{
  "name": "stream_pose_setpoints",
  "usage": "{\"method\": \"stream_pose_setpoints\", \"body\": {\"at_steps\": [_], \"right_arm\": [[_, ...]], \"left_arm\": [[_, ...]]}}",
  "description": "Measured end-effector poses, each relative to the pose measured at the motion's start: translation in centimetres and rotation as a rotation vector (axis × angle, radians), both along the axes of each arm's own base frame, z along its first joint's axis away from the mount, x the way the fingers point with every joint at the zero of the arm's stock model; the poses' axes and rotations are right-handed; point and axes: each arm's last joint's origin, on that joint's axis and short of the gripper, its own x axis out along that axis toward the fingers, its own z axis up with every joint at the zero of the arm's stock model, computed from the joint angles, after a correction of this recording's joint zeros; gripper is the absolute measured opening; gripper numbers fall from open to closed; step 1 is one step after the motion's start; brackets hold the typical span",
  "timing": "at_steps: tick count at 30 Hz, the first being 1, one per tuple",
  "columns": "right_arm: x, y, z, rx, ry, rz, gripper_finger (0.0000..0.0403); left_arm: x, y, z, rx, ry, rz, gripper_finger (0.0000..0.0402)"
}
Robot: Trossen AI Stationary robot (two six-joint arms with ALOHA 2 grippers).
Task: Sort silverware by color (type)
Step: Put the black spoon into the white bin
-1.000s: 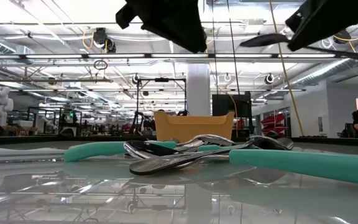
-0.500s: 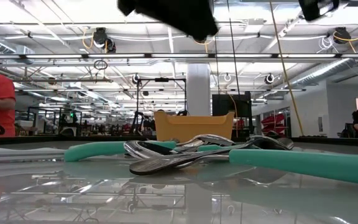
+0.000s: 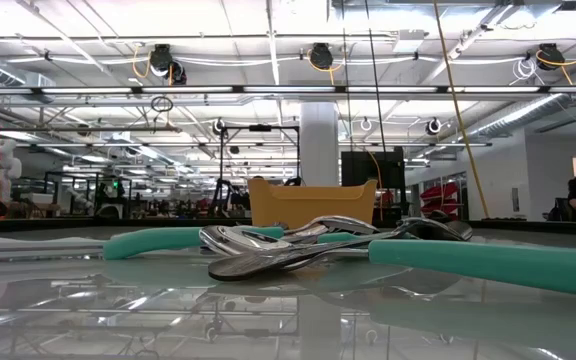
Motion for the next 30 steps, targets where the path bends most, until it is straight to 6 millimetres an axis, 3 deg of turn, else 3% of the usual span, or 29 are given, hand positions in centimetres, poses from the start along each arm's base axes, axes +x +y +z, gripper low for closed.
{"method": "stream_pose_setpoints", "body": {"at_steps": [6, 16, 30], "right_arm": [[0.1, 0.2, -0.4, -0.007, 0.006, 0.02, 0.0009], [-0.2, -0.1, 0.4, 0.009, -0.001, 0.018, 0.0009], [-2.4, -0.1, 2.0, -0.004, -0.021, 0.077, 0.0009]], "left_arm": [[1.1, 0.6, -0.2, 0.019, -0.069, 0.001, 0.0114], [0.1, -0.8, 0.2, 0.151, -0.07, 0.076, 0.0114], [0.8, -0.7, 1.5, 0.023, -0.191, 0.022, 0.0114]]}}
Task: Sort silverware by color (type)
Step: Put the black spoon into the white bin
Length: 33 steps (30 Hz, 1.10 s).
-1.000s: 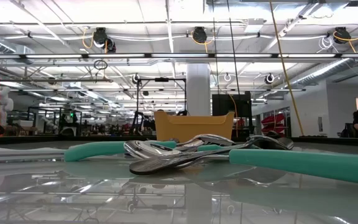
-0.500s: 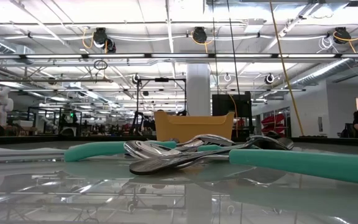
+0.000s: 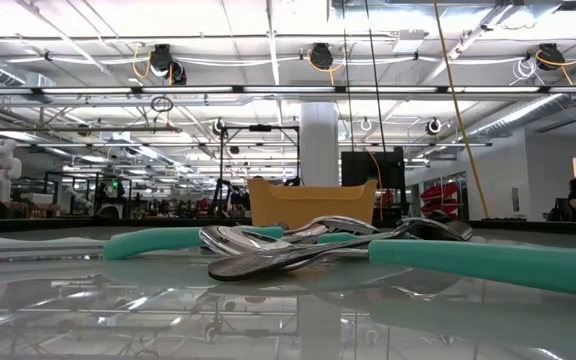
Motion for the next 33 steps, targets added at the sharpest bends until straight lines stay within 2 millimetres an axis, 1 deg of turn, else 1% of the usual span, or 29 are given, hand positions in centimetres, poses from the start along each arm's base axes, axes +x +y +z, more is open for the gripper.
{"method": "stream_pose_setpoints", "body": {"at_steps": [5, 9, 13, 16, 21, 23, 25, 27, 30, 33], "right_arm": [[-1.0, 0.0, 0.9, 0.0, -0.038, 0.033, 0.0009], [-1.6, 0.1, 1.4, -0.006, -0.071, 0.056, 0.0009], [-1.8, 0.3, 1.9, 0.003, -0.111, 0.074, 0.0009], [-2.1, 0.6, 2.2, 0.011, -0.142, 0.092, 0.0009], [-2.7, 1.1, 2.5, 0.026, -0.175, 0.121, 0.0009], [-2.8, 1.2, 2.7, 0.026, -0.189, 0.127, 0.0009], [-2.9, 1.2, 2.9, 0.028, -0.22, 0.13, 0.0009], [-2.9, 1.3, 3.2, 0.036, -0.253, 0.132, 0.0009], [-2.6, 1.7, 3.0, 0.033, -0.263, 0.131, 0.0009], [-2.2, 2.2, 2.5, 0.032, -0.262, 0.13, 0.0009]], "left_arm": [[0.1, -0.2, 0.5, -0.021, -0.04, -0.066, 0.0114], [0.4, 0.2, 0.9, -0.048, -0.076, -0.078, 0.0113], [1.0, 0.6, 1.9, -0.113, -0.181, -0.201, 0.0113], [1.3, 1.0, 2.4, -0.132, -0.243, -0.237, 0.0113], [2.0, 1.5, 1.4, -0.139, -0.28, -0.225, 0.0113], [2.4, 1.6, 1.2, -0.14, -0.363, -0.233, 0.0113], [2.4, 1.4, 1.0, -0.128, -0.416, -0.241, 0.0113], [2.6, 1.4, 0.3, -0.13, -0.445, -0.24, 0.0113], [2.8, 1.5, -0.2, -0.125, -0.424, -0.238, 0.0113], [2.8, 1.6, -0.1, -0.113, -0.412, -0.237, 0.0113]]}}
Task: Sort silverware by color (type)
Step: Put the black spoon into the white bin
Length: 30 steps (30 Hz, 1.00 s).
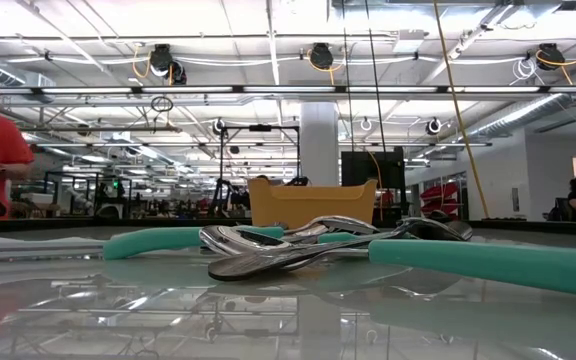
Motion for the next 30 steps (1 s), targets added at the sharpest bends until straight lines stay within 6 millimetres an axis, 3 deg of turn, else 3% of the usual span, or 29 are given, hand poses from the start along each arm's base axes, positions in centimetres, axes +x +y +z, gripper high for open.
{"method": "stream_pose_setpoints", "body": {"at_steps": [30], "right_arm": [[2.5, 0.1, -1.6, -0.022, -0.007, -0.125, 0.0009]], "left_arm": [[0.3, 0.2, -0.7, 0.05, 0.056, -0.033, 0.0113]]}}
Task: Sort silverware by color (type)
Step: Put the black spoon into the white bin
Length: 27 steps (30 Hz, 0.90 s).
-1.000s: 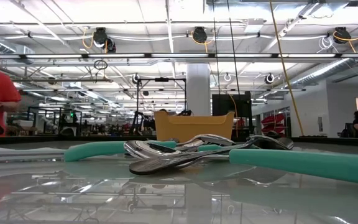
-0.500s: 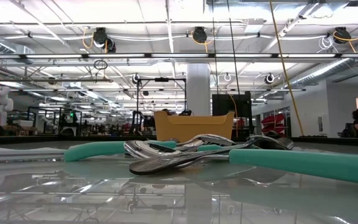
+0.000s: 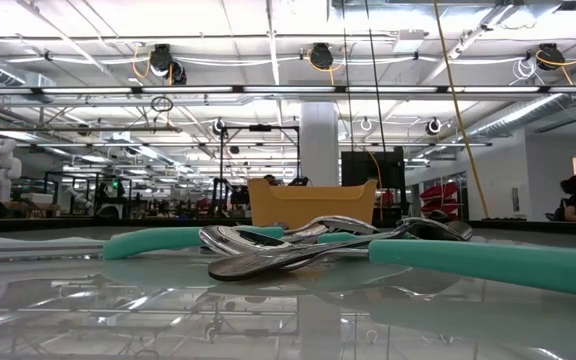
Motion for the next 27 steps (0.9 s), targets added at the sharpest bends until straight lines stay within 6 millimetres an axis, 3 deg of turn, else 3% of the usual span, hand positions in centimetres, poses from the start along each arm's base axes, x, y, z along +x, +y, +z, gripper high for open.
{"method": "stream_pose_setpoints", "body": {"at_steps": [10, 19, 27], "right_arm": [[0.0, 0.01, -0.02, -0.004, 0.001, 0.002, 0.0009], [-0.01, 0.03, -0.09, 0.01, 0.015, 0.005, 0.001], [0.03, -0.08, -0.28, 0.028, 0.045, -0.026, 0.0035]], "left_arm": [[0.04, -0.01, -0.27, 0.024, 0.026, 0.004, 0.0111], [0.01, -0.2, -0.64, 0.072, 0.064, 0.005, 0.0016], [0.01, -0.19, -0.75, 0.048, 0.076, 0.003, 0.0003]]}}
